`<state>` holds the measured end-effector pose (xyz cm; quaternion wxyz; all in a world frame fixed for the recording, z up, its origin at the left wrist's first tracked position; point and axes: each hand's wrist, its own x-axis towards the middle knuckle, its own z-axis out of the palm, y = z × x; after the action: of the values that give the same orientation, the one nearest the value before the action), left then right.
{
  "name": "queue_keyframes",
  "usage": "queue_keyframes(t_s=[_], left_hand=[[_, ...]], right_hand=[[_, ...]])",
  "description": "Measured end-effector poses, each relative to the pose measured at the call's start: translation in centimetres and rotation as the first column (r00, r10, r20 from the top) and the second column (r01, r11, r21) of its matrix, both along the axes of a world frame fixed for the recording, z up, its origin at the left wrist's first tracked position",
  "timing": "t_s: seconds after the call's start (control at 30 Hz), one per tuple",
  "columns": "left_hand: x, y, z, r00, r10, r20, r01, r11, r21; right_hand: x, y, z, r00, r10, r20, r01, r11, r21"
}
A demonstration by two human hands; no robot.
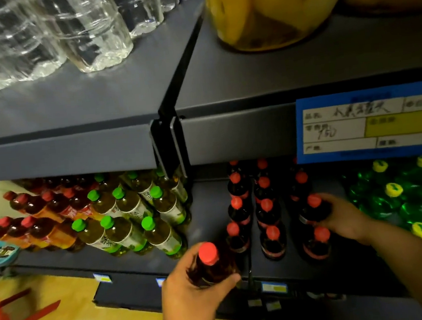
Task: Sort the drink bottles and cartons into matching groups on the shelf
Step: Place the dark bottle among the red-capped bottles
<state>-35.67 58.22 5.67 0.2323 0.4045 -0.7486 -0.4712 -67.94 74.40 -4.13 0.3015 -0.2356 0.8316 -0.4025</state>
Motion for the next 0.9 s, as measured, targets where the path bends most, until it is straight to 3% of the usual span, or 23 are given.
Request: queue_keyframes(t_s=[0.07,0.13,0.27,0.4,0.5,0.73,0.9], left_hand=[[0.1,-0.3,-0.4,1.000,-0.014,0.001,0.014,1.000,-0.008],[0.3,-0.6,-0.3,1.000,-0.023,-0.004,0.023,1.000,-0.004],[0.8,-1.1,0.6,0.999,-0.054,-0.007,0.054,0.999,0.004],[2.2,-1.5,2.8,0.998,-0.066,0.005,0.065,0.996,0.053],[3.7,-2.5,4.9,0.995,-0.104,0.014,0.102,0.991,0.088],[8.8,-6.3,8.4,0.967,-0.246,0.060,0.243,0.969,0.046],[13.0,-9.3,10.4,0.969,-0.237,0.066,0.237,0.971,0.003]], right_hand=[[-0.2,0.3,0.7,0.999,0.019,0.038,-0.020,1.000,0.009],[-0.7,0.9,1.4,0.999,0.027,-0.019,-0.025,0.998,0.061],[-1.4,3.2,1.4,0.988,-0.118,-0.103,0.125,0.991,0.057],[5.5,2.7,7.2,0.924,-0.368,-0.108,0.351,0.925,-0.146],[11.4,1.6,10.2,0.881,-0.473,-0.024,0.443,0.841,-0.310],[23.2,-1.8,15.1,0.901,-0.418,0.117,0.428,0.811,-0.399],[28.2,-2.3,17.0,0.932,-0.357,0.063,0.354,0.861,-0.365]])
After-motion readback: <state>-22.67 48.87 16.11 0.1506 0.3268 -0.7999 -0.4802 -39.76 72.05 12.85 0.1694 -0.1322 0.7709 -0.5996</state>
